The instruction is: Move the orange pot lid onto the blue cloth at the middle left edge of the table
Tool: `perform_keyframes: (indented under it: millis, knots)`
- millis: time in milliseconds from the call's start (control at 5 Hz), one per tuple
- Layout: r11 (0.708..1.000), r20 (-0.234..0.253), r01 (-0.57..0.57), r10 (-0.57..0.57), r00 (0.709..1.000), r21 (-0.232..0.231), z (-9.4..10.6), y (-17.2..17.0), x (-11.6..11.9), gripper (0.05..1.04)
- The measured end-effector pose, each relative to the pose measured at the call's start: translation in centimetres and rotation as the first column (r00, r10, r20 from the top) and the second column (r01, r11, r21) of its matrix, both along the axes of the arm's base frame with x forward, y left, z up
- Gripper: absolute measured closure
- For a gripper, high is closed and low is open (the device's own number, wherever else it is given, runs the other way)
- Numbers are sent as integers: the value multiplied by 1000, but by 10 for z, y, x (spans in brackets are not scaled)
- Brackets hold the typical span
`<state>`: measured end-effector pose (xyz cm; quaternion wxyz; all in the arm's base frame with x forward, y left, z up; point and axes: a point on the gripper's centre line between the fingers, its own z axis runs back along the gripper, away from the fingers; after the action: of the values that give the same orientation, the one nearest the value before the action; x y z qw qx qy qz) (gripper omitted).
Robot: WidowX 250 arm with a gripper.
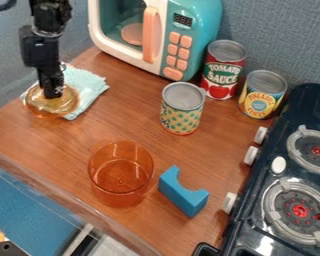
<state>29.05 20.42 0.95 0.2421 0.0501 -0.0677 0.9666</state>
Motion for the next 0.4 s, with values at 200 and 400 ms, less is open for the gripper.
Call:
perform_keyframes:
  millis: [200, 400]
  knots:
    - [1000, 2, -10, 10, 1000, 16, 1, 6, 7, 704]
    - [1000, 5, -17, 17, 1000, 18, 1, 10, 12, 704]
